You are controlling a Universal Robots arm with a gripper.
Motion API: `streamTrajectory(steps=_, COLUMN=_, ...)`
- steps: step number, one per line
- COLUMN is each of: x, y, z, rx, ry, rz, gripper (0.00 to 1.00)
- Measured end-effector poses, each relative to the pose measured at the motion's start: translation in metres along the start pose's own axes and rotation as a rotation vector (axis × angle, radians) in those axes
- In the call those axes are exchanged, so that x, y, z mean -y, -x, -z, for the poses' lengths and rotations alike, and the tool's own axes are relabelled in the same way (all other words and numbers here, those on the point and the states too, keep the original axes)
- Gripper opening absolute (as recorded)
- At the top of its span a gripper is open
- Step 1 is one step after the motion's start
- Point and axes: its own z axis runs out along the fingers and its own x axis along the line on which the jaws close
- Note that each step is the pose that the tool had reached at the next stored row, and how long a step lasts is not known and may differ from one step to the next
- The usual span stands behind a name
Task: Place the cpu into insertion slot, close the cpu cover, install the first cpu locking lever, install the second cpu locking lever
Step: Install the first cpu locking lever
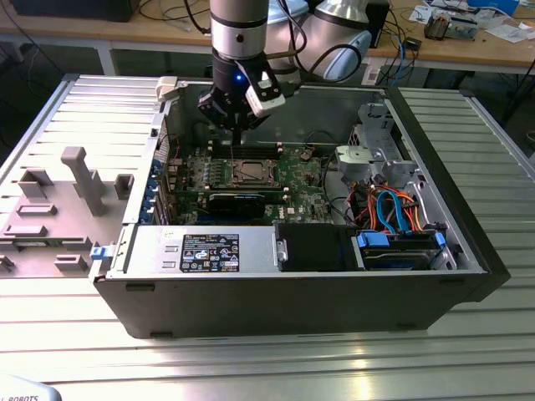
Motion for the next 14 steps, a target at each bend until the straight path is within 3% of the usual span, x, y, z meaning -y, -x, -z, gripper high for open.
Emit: streamTrajectory(steps=14, x=-0.0003, y=-0.0086, z=-0.0002, rx=-0.0001, ry=-0.0001, rz=0.0, gripper=0.11)
